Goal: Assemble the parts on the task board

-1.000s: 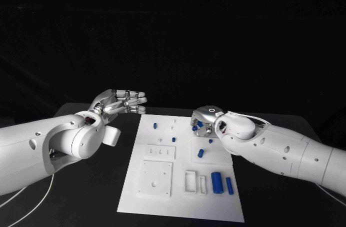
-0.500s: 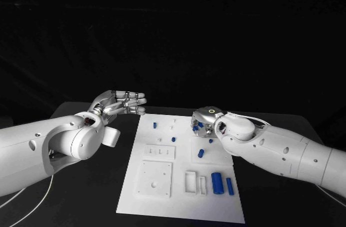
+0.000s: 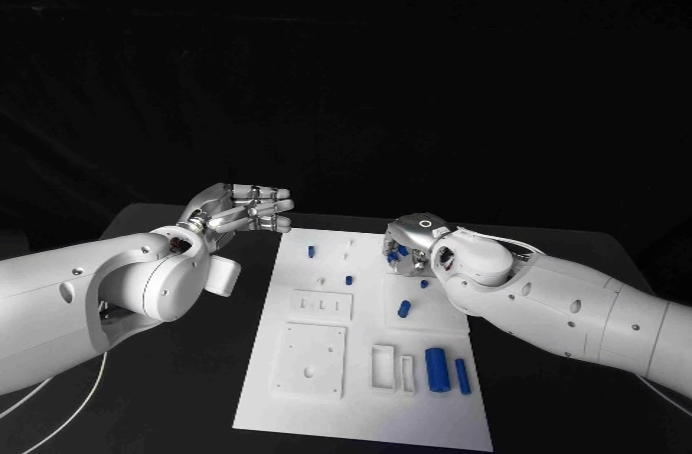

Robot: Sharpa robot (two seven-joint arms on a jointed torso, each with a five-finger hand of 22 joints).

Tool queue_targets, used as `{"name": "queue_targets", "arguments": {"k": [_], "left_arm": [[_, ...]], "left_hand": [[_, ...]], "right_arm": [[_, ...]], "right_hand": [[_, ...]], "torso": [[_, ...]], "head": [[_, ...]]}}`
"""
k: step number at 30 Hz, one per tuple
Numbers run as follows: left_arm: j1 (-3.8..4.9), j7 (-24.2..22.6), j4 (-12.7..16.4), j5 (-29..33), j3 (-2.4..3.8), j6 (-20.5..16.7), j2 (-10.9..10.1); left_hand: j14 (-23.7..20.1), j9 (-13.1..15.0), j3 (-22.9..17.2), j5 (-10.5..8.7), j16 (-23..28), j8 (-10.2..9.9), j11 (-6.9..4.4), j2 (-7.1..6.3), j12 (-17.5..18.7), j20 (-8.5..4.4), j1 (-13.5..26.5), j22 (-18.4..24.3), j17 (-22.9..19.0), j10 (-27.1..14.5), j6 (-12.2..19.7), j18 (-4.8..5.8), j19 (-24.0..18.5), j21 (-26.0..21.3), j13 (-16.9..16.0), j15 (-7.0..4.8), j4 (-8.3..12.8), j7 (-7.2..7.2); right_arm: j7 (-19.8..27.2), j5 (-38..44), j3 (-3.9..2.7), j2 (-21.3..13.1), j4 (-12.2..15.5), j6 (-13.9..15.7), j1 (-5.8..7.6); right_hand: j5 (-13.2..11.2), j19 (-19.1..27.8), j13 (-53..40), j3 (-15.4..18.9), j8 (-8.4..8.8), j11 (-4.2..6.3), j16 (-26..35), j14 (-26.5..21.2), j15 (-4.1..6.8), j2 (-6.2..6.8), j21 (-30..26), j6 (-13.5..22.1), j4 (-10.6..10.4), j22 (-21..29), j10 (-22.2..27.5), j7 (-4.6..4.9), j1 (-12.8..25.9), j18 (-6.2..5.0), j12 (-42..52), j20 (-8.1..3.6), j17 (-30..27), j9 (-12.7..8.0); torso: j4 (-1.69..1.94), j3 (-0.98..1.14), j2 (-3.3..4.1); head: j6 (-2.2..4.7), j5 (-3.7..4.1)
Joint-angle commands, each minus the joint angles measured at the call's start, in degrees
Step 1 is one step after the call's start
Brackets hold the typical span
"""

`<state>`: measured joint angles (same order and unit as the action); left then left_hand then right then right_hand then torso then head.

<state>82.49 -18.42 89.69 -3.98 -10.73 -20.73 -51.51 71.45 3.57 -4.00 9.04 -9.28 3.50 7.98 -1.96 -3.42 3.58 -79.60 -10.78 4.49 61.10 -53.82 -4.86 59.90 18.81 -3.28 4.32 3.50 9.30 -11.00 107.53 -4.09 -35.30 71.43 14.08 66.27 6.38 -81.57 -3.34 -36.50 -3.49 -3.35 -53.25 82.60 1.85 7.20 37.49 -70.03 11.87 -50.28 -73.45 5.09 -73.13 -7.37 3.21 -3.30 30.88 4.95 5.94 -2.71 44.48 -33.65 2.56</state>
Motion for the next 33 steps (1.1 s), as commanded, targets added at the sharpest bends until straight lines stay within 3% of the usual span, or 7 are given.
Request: {"name": "queue_targets", "arguments": {"k": [1, 21, 29, 30, 33], "left_arm": [[0.18, -0.1, 0.0, -0.3, 0.06, 0.8, 0.1], [0.18, 0.0, -0.4, -0.3, 0.06, 1.0, 0.6], [0.18, 0.0, -0.3, -0.4, 0.07, 1.1, 0.9], [0.18, 0.0, -0.3, -0.5, 0.07, 1.1, 0.8], [0.19, 0.0, -0.1, -0.6, 0.07, 1.1, 0.8]], "left_hand": [[0.2, 0.0, 0.1, -0.33, -0.2, 0.0, -0.10, 0.38, 0.0, 0.16, -0.1, 0.1, 0.0, -0.4, 0.5, 0.21, 0.2, -0.2, -0.1, 0.37, -0.3, 0.07], [0.2, 0.0, 0.1, -0.30, -0.2, 0.0, -0.10, 0.37, 0.0, 0.14, -0.3, 0.1, 0.0, -0.5, 0.5, 0.21, 0.2, -0.1, -0.1, 0.35, -0.2, 0.08], [0.2, 0.0, 0.1, -0.30, -0.2, 0.0, -0.10, 0.37, 0.0, 0.14, -0.3, 0.1, 0.0, -0.5, 0.5, 0.21, 0.2, -0.1, -0.1, 0.35, -0.2, 0.08], [0.2, 0.0, 0.1, -0.30, -0.2, 0.0, -0.10, 0.37, 0.0, 0.14, -0.3, 0.1, 0.0, -0.5, 0.5, 0.21, 0.2, -0.1, -0.1, 0.35, -0.2, 0.08], [0.2, 0.0, 0.1, -0.30, -0.2, 0.0, -0.10, 0.37, 0.0, 0.14, -0.3, 0.1, 0.0, -0.5, 0.5, 0.21, 0.2, -0.1, -0.1, 0.35, -0.2, 0.08]], "right_arm": [[-1.7, 1.6, -0.02, -0.1, 0.8, 3.1, -0.01], [-5.9, 2.6, -0.64, 4.2, 0.5, 8.4, 1.02], [-6.2, 2.6, -0.81, 6.5, -1.0, 9.5, 1.41], [-6.3, 2.6, -0.82, 6.8, -1.2, 9.7, 1.43], [-6.7, 2.7, -0.83, 7.5, -1.8, 10.5, 1.47]], "right_hand": [[0.1, 0.2, -0.2, -0.3, -0.11, 0.97, -0.4, -0.1, 0.53, -0.74, 0.2, -0.4, 0.0, -1.8, -1.4, 0.14, -0.3, 0.52, 0.1, -0.44, -0.2, 0.1], [-0.2, -0.6, -0.2, 0.0, -0.17, 1.08, -0.6, -0.1, 0.60, -0.24, -1.7, -0.7, -0.6, -4.5, -1.5, 0.01, -0.4, 0.62, 0.1, -0.53, -0.7, 0.1], [-0.2, -0.8, -0.2, 0.1, -0.16, 1.06, -0.6, -0.2, 0.59, -0.04, -2.6, -0.6, -0.6, -5.5, -1.4, 0.02, -0.4, 0.61, 0.1, -0.51, -0.8, 0.1], [-0.2, -0.9, -0.2, 0.1, -0.17, 1.04, -0.6, -0.2, 0.58, -0.05, -2.8, -0.5, -0.7, -5.6, -1.3, 0.02, -0.4, 0.60, 0.1, -0.51, -0.9, 0.0], [-0.2, -1.2, -0.2, 0.1, -0.17, 1.03, -0.6, -0.2, 0.59, -0.03, -3.1, -0.5, -0.7, -6.1, -1.3, 0.05, -0.4, 0.60, 0.1, -0.52, -0.9, 0.0]], "torso": [[-0.01, -0.04, 0.15], [0.19, -0.14, 0.56], [0.88, -0.65, 0.82], [0.84, -0.61, 0.86], [0.91, -0.73, 1.10]], "head": [[0.23, -0.10], [0.88, -0.43], [0.89, -0.28], [0.83, -0.42], [0.66, -0.41]]}}
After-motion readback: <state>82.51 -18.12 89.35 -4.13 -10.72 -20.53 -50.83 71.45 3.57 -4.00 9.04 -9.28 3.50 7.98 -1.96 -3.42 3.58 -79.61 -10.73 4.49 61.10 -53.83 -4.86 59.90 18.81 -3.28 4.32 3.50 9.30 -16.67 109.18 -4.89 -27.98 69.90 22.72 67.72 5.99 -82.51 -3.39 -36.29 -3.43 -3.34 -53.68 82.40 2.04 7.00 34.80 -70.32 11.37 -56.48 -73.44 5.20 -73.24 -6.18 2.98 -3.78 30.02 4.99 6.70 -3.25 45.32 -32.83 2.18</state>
